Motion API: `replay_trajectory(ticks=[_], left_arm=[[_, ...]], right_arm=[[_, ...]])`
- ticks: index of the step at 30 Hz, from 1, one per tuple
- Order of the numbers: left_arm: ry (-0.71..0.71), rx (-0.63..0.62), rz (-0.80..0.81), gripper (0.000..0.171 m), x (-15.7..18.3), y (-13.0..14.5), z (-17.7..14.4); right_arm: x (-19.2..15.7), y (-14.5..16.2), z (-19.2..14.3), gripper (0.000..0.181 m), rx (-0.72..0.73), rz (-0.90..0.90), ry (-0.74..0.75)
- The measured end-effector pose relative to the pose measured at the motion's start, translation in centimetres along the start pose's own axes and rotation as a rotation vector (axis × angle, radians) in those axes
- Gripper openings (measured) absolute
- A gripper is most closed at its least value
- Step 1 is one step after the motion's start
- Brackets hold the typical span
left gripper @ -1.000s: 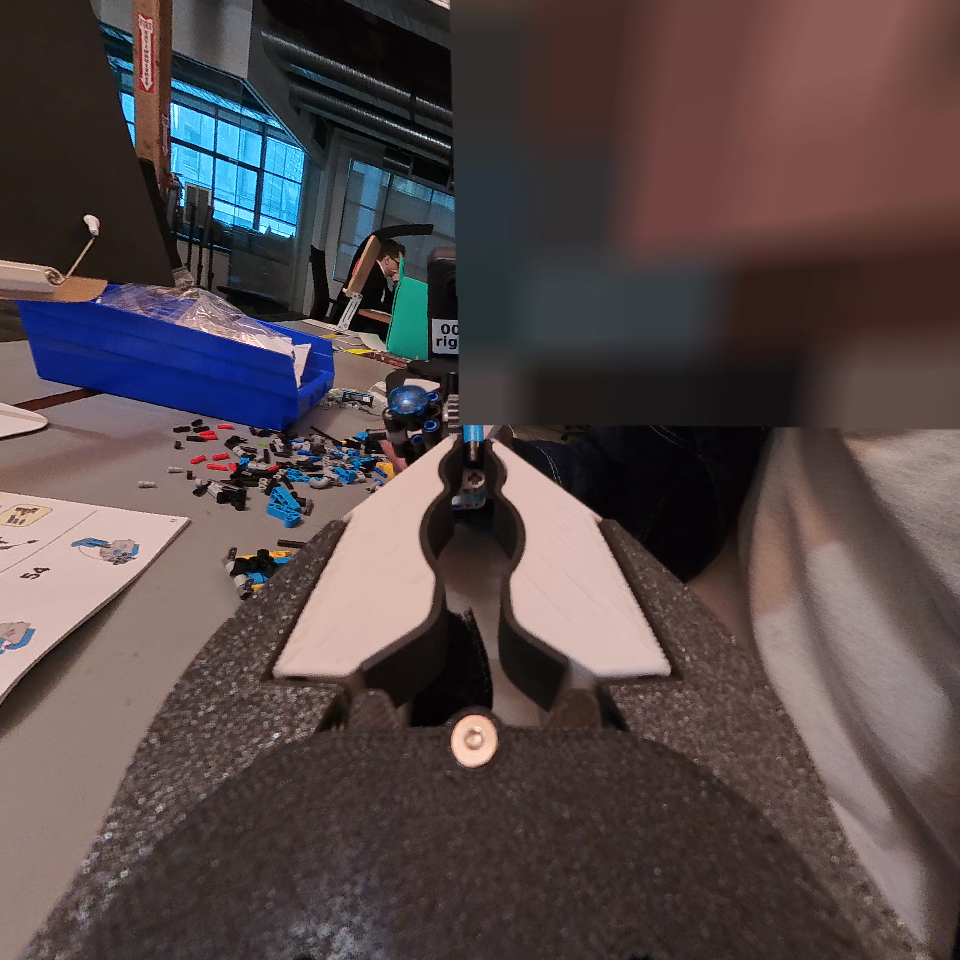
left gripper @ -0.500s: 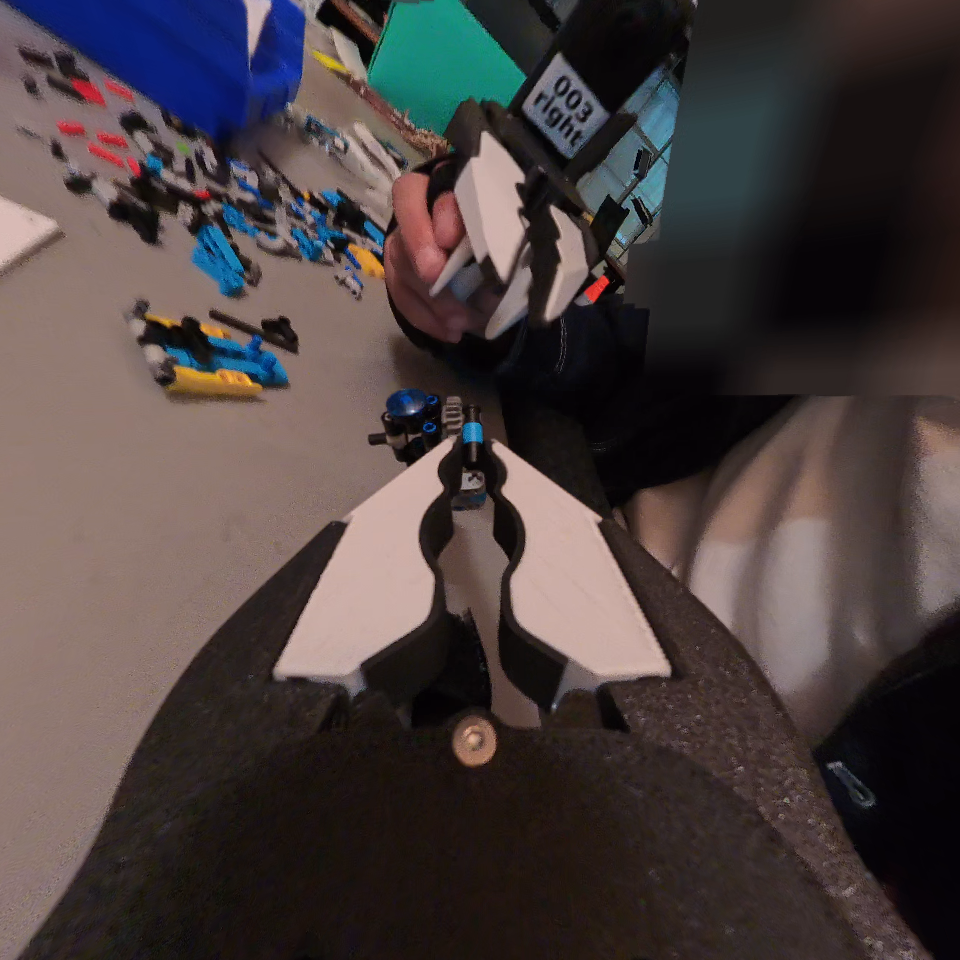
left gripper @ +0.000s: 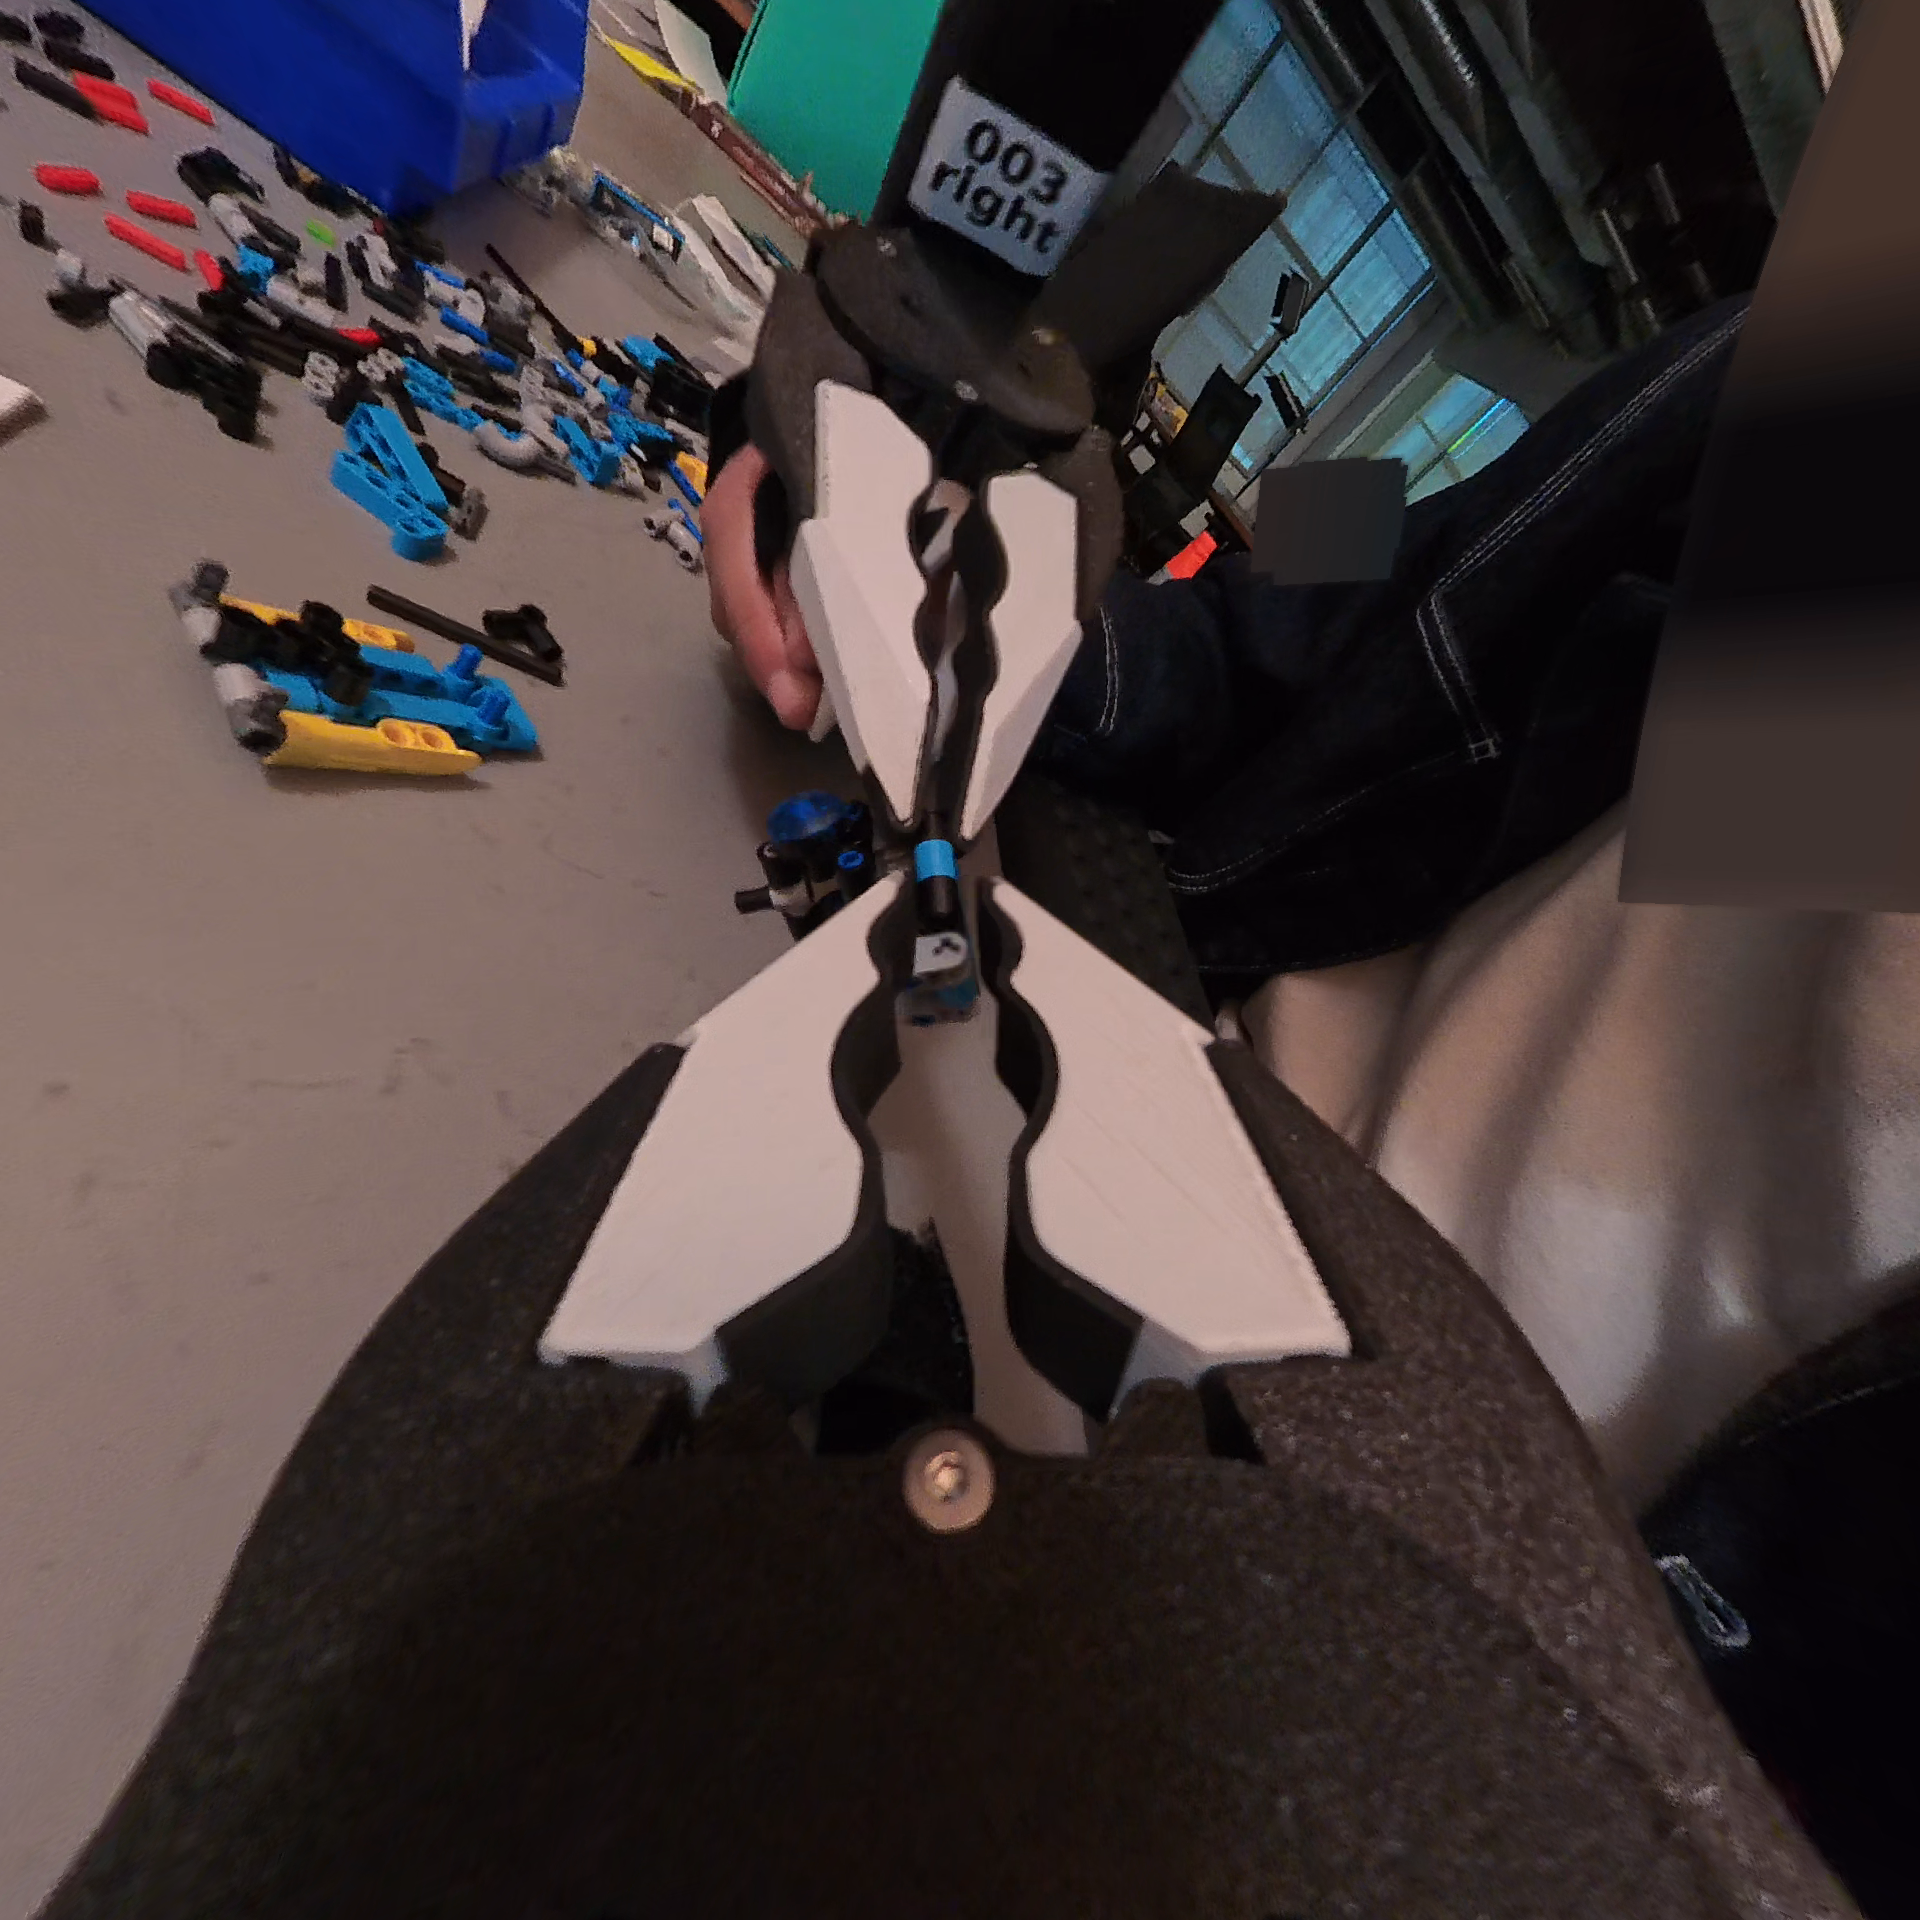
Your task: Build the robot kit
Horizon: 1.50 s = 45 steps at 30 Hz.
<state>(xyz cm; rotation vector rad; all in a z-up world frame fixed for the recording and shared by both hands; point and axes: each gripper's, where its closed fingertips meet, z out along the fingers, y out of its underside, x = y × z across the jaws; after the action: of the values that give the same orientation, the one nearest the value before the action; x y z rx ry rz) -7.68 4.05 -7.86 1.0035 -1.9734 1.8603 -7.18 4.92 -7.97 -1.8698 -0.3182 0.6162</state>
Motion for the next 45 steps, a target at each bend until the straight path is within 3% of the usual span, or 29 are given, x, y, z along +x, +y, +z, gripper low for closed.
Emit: replay_trajectory(ticks=[2,10,19,35,40,45], left_arm=[[-0.021,0.037,0.019,0.021,-0.2,-0.8,-0.6],[0.003,0.114,-0.045,0.02,-0.5,-1.7,-0.5],[-0.045,0.132,0.021,0.014,-0.6,-2.0,-0.5],[-0.5,-0.054,0.695,0.01,-1.9,-1.8,-0.7],[-0.453,-0.033,0.612,0.01,-2.0,-1.8,-0.8],[-0.275,0.065,0.321,0.008,-1.6,-2.0,-0.6]], right_arm=[[0.4,-0.6,-0.6,0.005,0.045,0.044,-0.008],[0.8,-1.7,-1.1,0.005,0.109,-0.068,0.072],[0.8,-2.1,-1.2,0.005,0.132,-0.098,0.089],[2.2,-1.3,-0.8,0.004,0.162,0.461,-0.085],[2.3,-1.3,-0.7,0.005,0.145,0.41,-0.057],[2.0,-1.7,-1.0,0.006,0.132,0.014,0.104]])
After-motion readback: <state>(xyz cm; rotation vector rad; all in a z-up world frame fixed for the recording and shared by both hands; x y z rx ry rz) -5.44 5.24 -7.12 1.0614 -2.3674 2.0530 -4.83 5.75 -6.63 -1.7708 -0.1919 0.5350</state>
